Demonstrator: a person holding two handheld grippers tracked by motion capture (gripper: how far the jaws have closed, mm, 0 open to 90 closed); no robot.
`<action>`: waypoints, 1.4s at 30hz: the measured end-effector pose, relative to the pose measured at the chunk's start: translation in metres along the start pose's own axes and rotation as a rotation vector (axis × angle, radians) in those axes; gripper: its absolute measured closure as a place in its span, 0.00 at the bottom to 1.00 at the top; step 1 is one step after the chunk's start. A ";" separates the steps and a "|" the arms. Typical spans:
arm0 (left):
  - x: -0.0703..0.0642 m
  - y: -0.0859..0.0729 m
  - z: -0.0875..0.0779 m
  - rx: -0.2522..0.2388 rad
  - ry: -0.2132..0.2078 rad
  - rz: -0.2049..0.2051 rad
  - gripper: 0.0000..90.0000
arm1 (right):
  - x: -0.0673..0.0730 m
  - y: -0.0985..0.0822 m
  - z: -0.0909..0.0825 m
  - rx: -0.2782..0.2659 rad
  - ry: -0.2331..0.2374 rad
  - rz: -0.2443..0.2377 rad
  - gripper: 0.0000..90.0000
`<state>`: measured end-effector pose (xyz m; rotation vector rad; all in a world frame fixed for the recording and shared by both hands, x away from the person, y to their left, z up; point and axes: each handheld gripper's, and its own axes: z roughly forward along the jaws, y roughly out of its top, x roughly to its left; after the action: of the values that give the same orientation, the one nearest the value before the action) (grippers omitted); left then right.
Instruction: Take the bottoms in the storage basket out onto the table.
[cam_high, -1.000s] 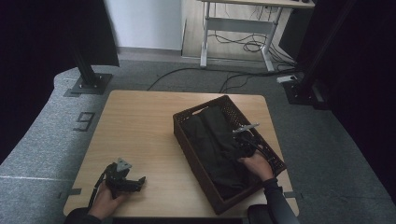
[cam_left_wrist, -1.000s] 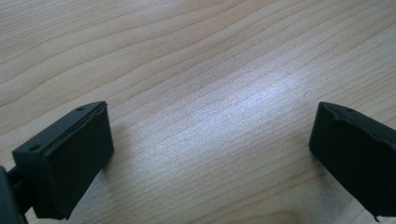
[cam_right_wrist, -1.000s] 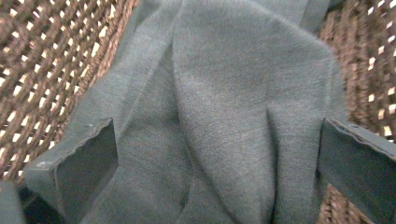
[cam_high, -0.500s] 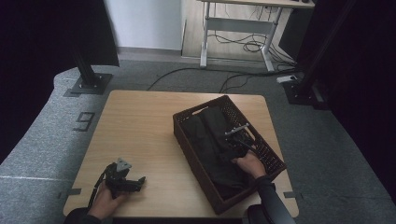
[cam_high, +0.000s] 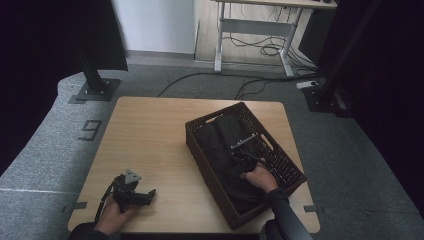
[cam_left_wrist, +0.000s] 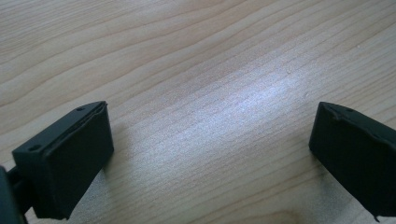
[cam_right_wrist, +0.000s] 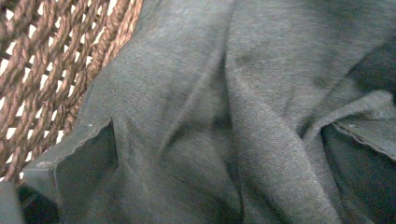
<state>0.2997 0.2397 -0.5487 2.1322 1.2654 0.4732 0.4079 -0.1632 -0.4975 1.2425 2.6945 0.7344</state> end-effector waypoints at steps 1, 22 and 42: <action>0.000 0.000 0.000 0.001 0.000 0.000 0.00 | 0.004 0.001 0.003 0.027 -0.046 -0.027 0.00; 0.000 0.000 0.000 0.001 0.000 0.001 0.00 | -0.018 0.008 0.008 0.015 -0.074 0.030 0.00; 0.000 0.000 0.000 0.000 0.000 0.001 0.00 | -0.013 0.024 0.027 0.119 -0.098 0.058 0.00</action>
<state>0.2998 0.2398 -0.5487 2.1330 1.2648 0.4731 0.4407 -0.1488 -0.5113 1.3507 2.6671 0.5107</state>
